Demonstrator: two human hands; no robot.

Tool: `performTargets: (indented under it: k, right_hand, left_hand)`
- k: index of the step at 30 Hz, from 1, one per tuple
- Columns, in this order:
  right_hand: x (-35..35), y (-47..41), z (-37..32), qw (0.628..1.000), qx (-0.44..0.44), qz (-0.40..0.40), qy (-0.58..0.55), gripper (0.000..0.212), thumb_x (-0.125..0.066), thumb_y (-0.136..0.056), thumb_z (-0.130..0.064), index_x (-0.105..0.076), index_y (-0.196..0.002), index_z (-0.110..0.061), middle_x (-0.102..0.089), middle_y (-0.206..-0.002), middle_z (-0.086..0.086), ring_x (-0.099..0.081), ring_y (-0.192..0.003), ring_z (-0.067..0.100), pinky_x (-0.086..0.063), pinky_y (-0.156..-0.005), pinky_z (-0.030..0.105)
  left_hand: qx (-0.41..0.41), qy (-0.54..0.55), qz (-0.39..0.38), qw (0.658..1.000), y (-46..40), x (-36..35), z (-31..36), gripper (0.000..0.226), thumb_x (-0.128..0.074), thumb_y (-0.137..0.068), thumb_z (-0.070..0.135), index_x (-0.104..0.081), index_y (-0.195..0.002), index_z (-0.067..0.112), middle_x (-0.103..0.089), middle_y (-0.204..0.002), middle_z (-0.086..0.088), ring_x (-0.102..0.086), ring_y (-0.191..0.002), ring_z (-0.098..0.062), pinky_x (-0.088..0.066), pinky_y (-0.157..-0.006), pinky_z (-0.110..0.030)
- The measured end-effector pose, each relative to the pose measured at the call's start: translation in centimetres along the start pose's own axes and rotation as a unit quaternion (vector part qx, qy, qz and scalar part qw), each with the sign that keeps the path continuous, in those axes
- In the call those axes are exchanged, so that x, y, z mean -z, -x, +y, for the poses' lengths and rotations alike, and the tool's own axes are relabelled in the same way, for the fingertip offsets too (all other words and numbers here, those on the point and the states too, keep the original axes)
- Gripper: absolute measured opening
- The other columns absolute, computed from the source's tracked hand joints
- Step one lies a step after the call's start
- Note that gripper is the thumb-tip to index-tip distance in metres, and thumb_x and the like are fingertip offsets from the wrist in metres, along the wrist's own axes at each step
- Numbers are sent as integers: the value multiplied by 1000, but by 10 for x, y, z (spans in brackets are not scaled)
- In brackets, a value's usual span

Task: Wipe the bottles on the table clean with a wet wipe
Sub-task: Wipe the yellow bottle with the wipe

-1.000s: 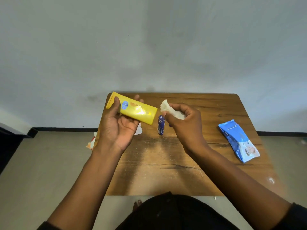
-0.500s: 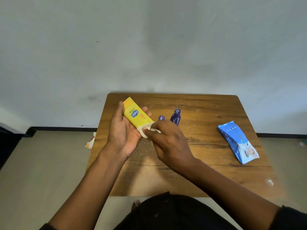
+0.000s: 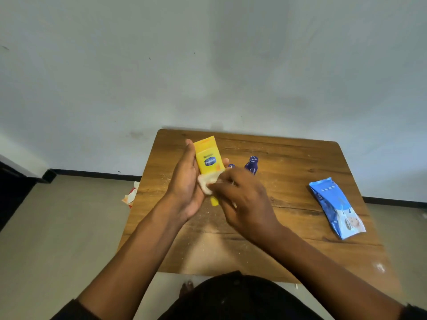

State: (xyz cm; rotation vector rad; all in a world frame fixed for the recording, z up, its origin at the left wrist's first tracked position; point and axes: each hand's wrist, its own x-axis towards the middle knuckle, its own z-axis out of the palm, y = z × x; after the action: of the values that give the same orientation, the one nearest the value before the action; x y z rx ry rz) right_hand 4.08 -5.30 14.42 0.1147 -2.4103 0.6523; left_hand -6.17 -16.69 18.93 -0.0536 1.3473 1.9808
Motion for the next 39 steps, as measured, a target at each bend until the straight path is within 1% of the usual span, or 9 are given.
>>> performTargets:
  k: [4, 8, 11, 13, 17, 22, 26, 33, 39]
  right_hand:
    - [-2, 20, 1, 998, -17, -53, -22, 17, -77, -90, -7, -80, -106, -12, -66, -99, 4, -62, -92, 19, -42, -80, 20]
    - [3, -2, 9, 990, -112, 36, -73, 21, -78, -86, -1, -81, -105, -10, -67, -95, 4, -65, -91, 15, -46, -78, 14]
    - [6, -17, 15, 988, -129, 64, -59, 23, -78, -87, -3, -81, -107, -13, -68, -97, 4, -66, -90, 17, -51, -74, 25]
    - [3, -16, 16, 994, -96, 45, -35, 21, -77, -87, -3, -81, -106, -12, -68, -97, 5, -66, -90, 22, -52, -72, 34]
    - [-2, 7, 11, 995, -89, 27, -31, 21, -78, -87, -2, -79, -106, -12, -69, -100, 3, -64, -93, 16, -51, -76, 25]
    - [6, -1, 2, 949, -255, 136, -125, 20, -78, -92, -9, -76, -108, -20, -69, -104, -14, -64, -94, 1, -49, -73, 19]
    - [-3, -13, -14, 960, -224, 96, -139, 21, -78, -92, -11, -74, -112, -19, -69, -106, -8, -61, -94, 0, -46, -73, 12]
    - [-26, 1, -32, 972, -164, 55, -162, 15, -75, -89, -2, -74, -103, -9, -69, -102, 3, -63, -94, 10, -50, -77, 19]
    - [-27, -20, -29, 934, -227, 78, -266, 17, -79, -89, -8, -78, -104, -16, -73, -102, -4, -69, -95, 11, -59, -79, 31]
  left_hand:
    - [18, -31, -5, 999, -1, 3, -3, 68, -27, -103, 66, -59, -137, 16, -74, -118, -24, -72, -107, -38, -60, -87, -45]
    - [64, 3, -34, 997, -2, -2, -10, 67, -27, -105, 64, -68, -117, 11, -77, -102, -16, -75, -88, -26, -59, -83, -41]
    - [74, 38, -42, 996, -4, -4, -8, 73, -25, -104, 65, -69, -116, 8, -77, -108, -16, -75, -97, -29, -55, -98, -46]
    - [82, 84, -38, 992, -8, -1, -1, 73, -30, -101, 69, -68, -112, 7, -75, -106, -15, -75, -92, -28, -60, -88, -48]
    - [63, 200, 58, 976, -19, 10, 7, 51, -46, -105, 54, -61, -103, 6, -71, -92, -13, -68, -91, -30, -52, -88, -57]
    - [78, 322, 129, 935, -25, 29, 4, 56, -42, -109, 48, -65, -111, -3, -75, -104, -15, -71, -98, -34, -54, -89, -52]
    - [83, 346, 120, 927, -24, 22, -1, 61, -36, -110, 48, -67, -101, -5, -75, -89, -16, -77, -72, -33, -55, -78, -49]
    - [77, 453, 116, 880, -26, 29, 8, 51, -44, -110, 41, -65, -107, -6, -72, -91, -17, -71, -86, -34, -54, -83, -48]
    - [52, 467, 85, 879, -20, 27, 21, 49, -45, -110, 37, -63, -104, -9, -72, -84, -21, -71, -83, -36, -54, -77, -51]
